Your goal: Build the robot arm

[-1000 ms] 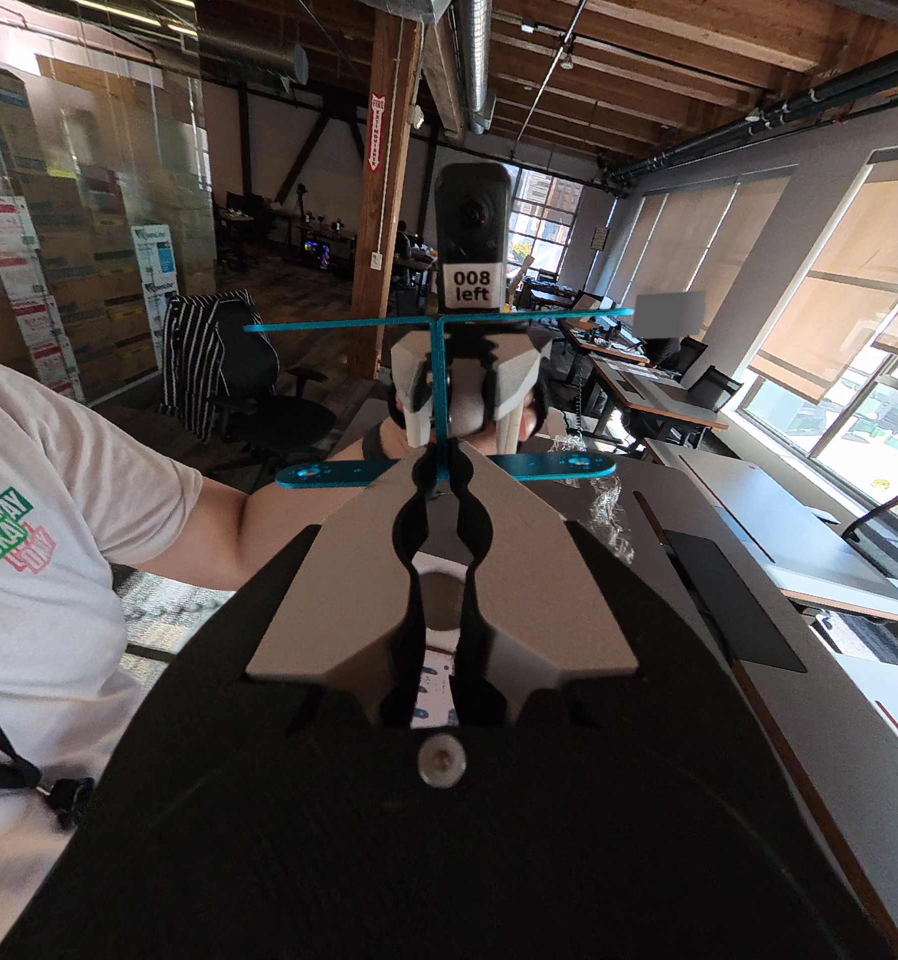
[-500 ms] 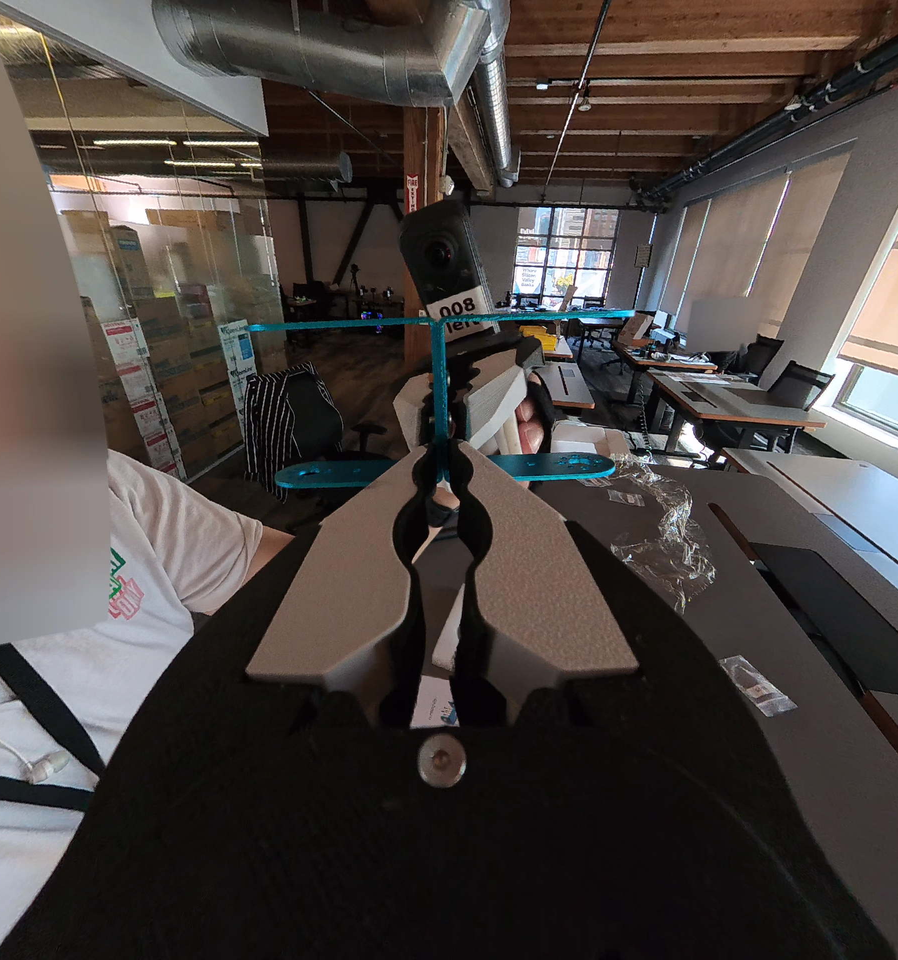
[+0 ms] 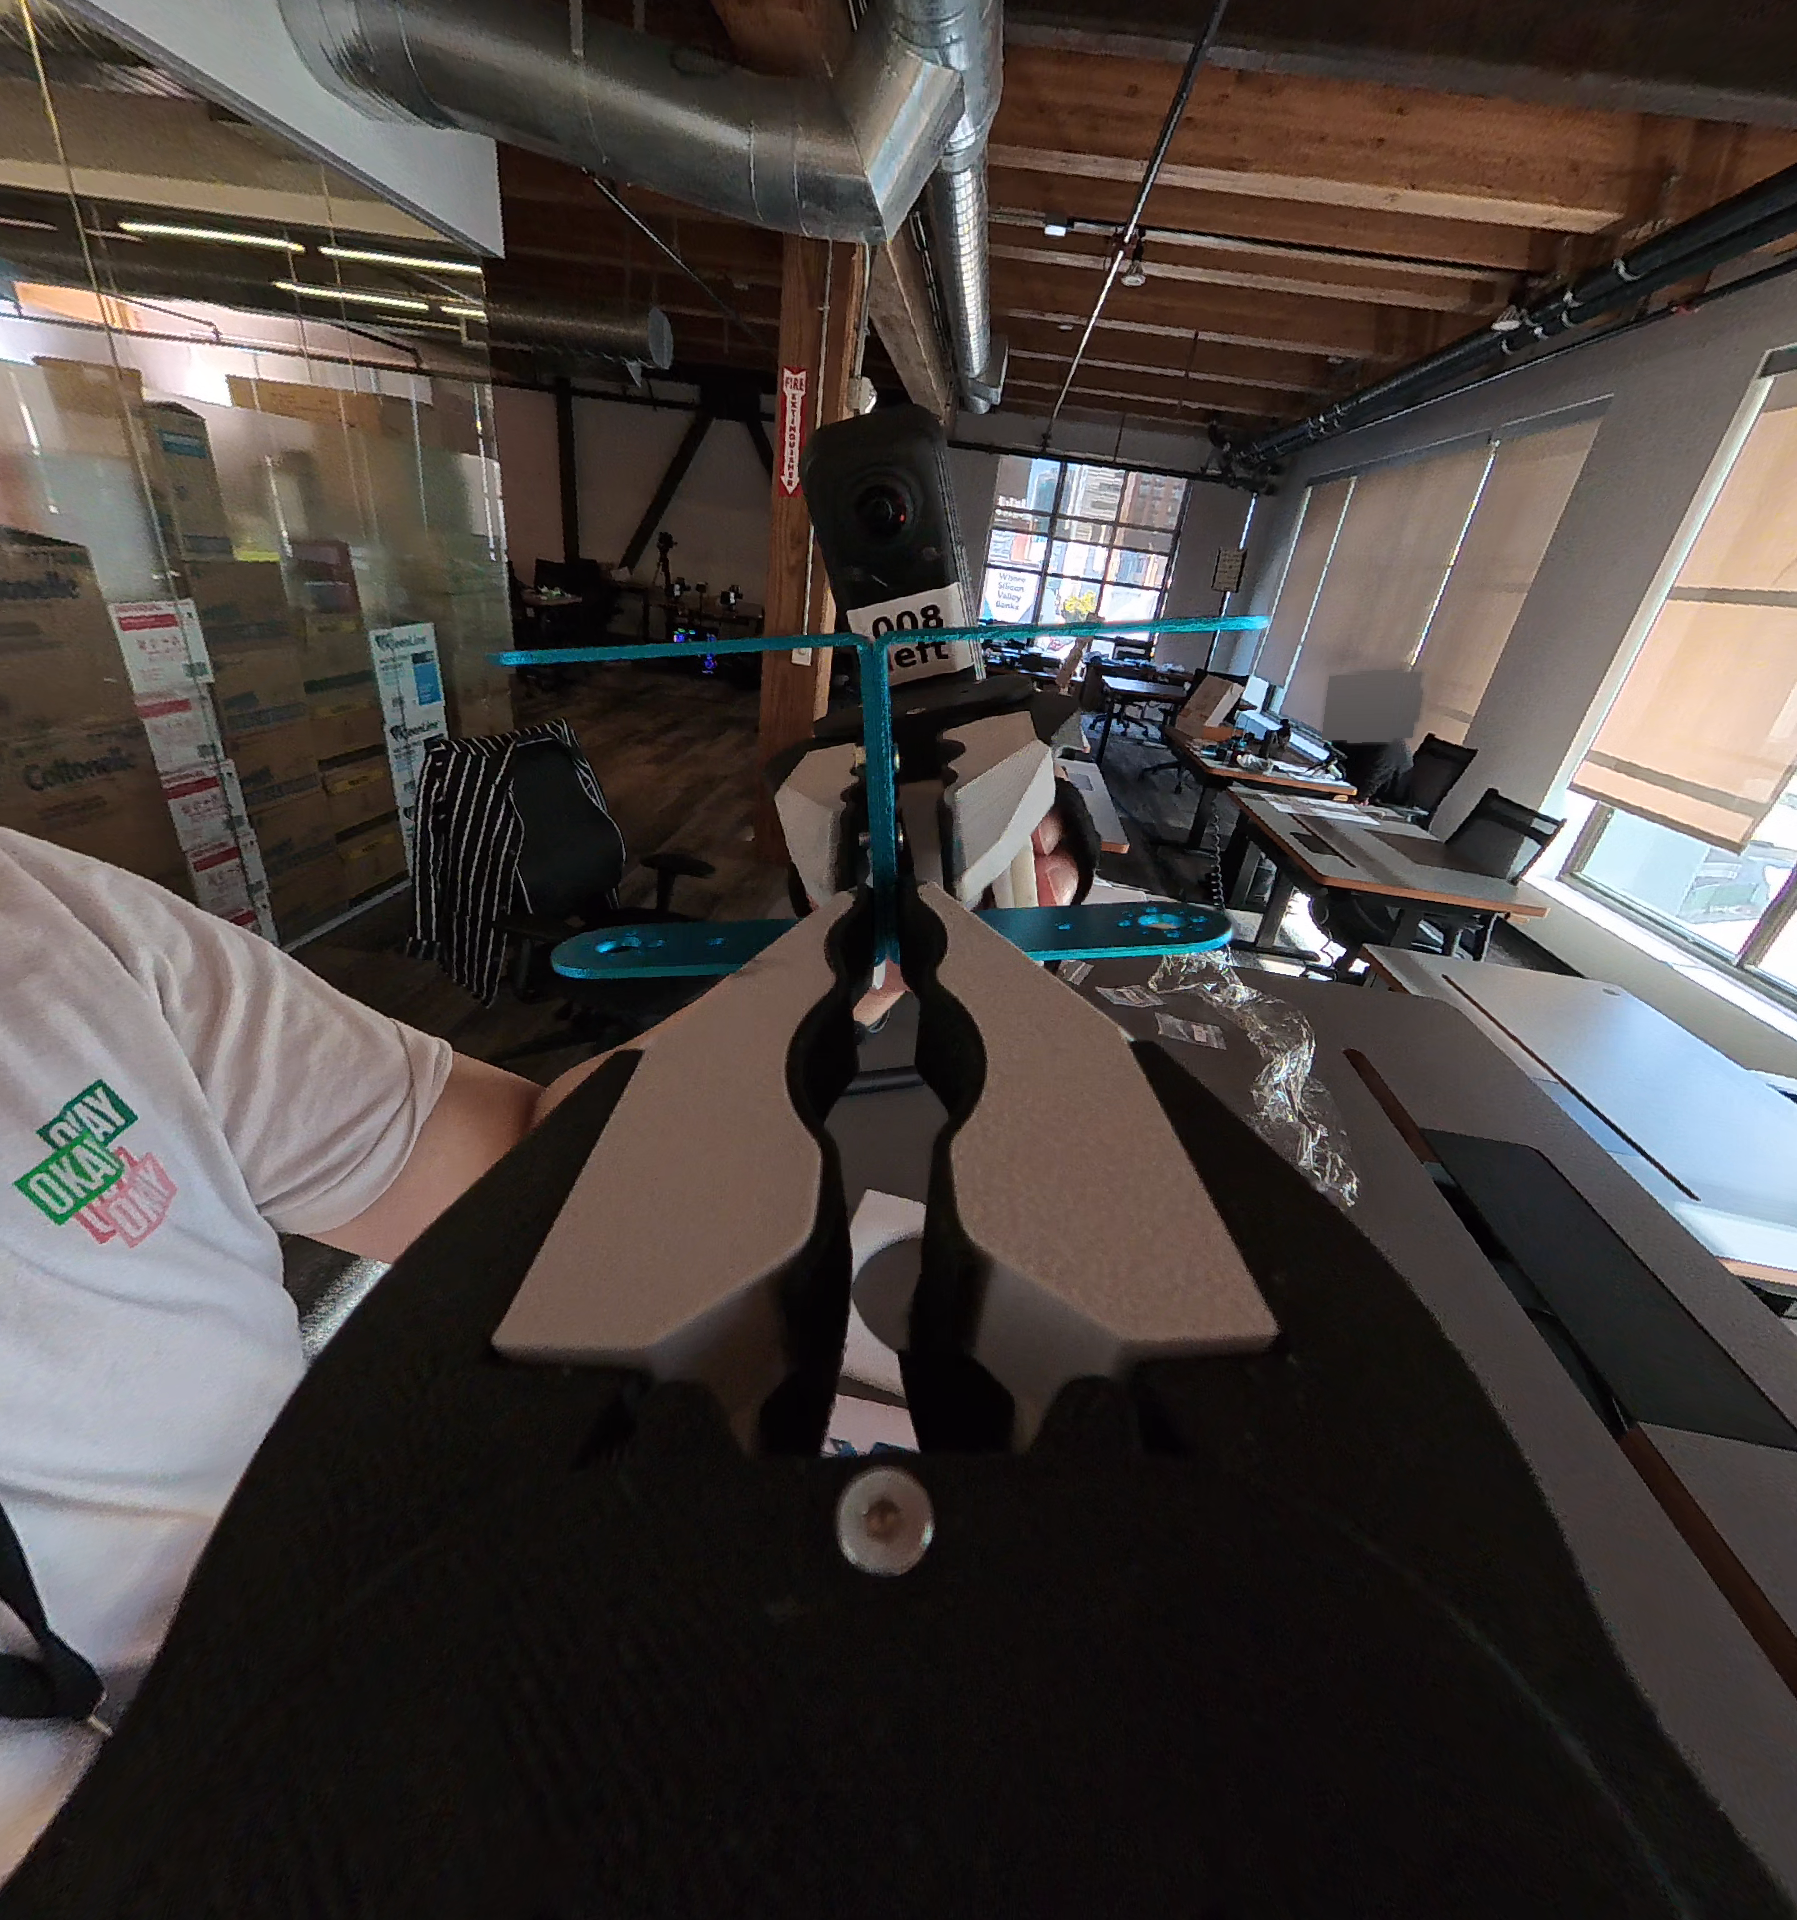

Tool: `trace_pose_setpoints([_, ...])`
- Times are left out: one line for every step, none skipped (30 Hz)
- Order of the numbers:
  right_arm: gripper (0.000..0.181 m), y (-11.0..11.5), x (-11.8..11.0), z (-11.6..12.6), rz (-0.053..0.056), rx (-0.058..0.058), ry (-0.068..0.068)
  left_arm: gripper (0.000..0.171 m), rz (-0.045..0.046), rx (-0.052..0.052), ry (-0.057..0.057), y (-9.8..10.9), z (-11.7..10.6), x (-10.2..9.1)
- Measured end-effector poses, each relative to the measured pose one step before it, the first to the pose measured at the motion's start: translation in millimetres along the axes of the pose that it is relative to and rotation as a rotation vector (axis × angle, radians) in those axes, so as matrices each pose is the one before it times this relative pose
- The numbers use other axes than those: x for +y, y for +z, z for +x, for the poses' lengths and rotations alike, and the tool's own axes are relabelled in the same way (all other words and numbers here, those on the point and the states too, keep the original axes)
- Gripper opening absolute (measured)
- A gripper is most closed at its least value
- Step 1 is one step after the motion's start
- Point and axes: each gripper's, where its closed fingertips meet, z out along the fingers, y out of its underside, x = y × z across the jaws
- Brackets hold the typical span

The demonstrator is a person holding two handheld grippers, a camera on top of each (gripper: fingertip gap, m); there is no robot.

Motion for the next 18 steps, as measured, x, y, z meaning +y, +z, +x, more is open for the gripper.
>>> trace_pose_setpoints([0.003, 0.08, 0.34, -0.35, -0.0011, -0.0041, 0.0037, 0.016, 0.00809, 0.0031, -0.0027, -0.05, 0.32, -1.15])
trace_pose_setpoints([0.003, 0.19, 0.46, -0.38, -0.0026, -0.0045, 0.0038, 0.016, 0.01055, 0.0063, -0.0034, -0.09, 0.68, -1.35])
trace_pose_setpoints([0.003, 0.24, 0.08, -0.42, 0.0012, -0.0034, 0.0033, 0.016, 0.0124, 0.0046, -0.0022, -0.36, 0.45, -1.76])
trace_pose_setpoints([0.003, 0.38, -0.08, -0.45, 0.002, -0.0046, 0.0056, 0.016, 0.0147, 0.0043, -0.0009, -0.5, 0.46, -2.05])
trace_pose_setpoints([0.003, 0.25, -0.24, -0.96, 0.0028, -0.0077, 0.0053, 0.015, 0.01272, 0.0095, -0.0005, -0.34, 1.28, -1.71])
trace_pose_setpoints([0.002, 0.19, -0.14, -1.13, 0.002, -0.0086, 0.0044, 0.015, 0.00899, 0.0119, 0.0018, 0.04, 2.02, -1.24])
trace_pose_setpoints([0.002, 0.24, -0.01, -0.84, 0.0012, -0.0064, 0.0036, 0.015, 0.00758, 0.0077, 0.0057, 0.11, 1.6, -1.29])
trace_pose_setpoints([0.002, 0.11, 0.04, -0.63, 0.0006, -0.005, 0.0019, 0.015, 0.00711, 0.0038, 0.0057, 0.22, 1.08, -1.45])
trace_pose_setpoints([0.003, 0.18, 0.28, -0.43, -0.0007, -0.0052, 0.0044, 0.014, 0.00889, 0.0042, 0.0007, 0.12, 1.02, -1.88])
trace_pose_setpoints([0.003, 0.02, 0.08, 0.04, 0.0, -0.0024, 0.0061, 0.014, 0.01081, 0.0057, -0.0074, -0.04, 0.65, -2.21])
trace_pose_setpoints([0.002, 0.02, -0.47, -0.45, 0.0042, -0.0052, 0.0041, 0.012, 0.00543, 0.0036, -0.016, -0.05, -0.15, -1.16])
trace_pose_setpoints([0.003, -0.15, -0.4, -0.26, 0.0029, -0.0032, 0.0041, 0.011, 0.00089, 0.0027, -0.0218, -0.09, -0.78, -0.34])
trace_pose_setpoints([0.003, -0.05, 0.0, 0.66, -0.0007, 0.004, 0.0001, 0.011, 0.00012, 0.0034, -0.0212, -0.08, -0.66, -0.08])
trace_pose_setpoints([0.003, -0.32, -0.02, 1.41, -0.0001, 0.009, -0.0011, 0.012, -0.0003, -0.0006, -0.0181, -0.09, -1.1, 0.05])
trace_pose_setpoints([0.003, -0.28, 0.29, 1.53, -0.0019, 0.0091, 0.0019, 0.011, -0.00249, -0.0056, -0.0181, 0.04, -1.92, 0.38])
trace_pose_setpoints([0.003, -0.43, 0.14, 1.31, -0.0009, 0.0057, 0.0037, 0.01, -0.00298, -0.0054, -0.0189, 0.23, -1.89, 0.33])
trace_pose_setpoints([0.003, -0.53, -0.15, 0.69, 0.0023, 0.0005, 0.003, 0.008, -0.00202, -0.0056, -0.0185, 0.44, -1.64, 0.2])
trace_pose_setpoints([0.003, -0.47, -0.02, 0.45, 0.0013, 0.0001, 0.0001, 0.005, -0.00261, -0.008, -0.0184, 0.5, -2.11, 0.17])
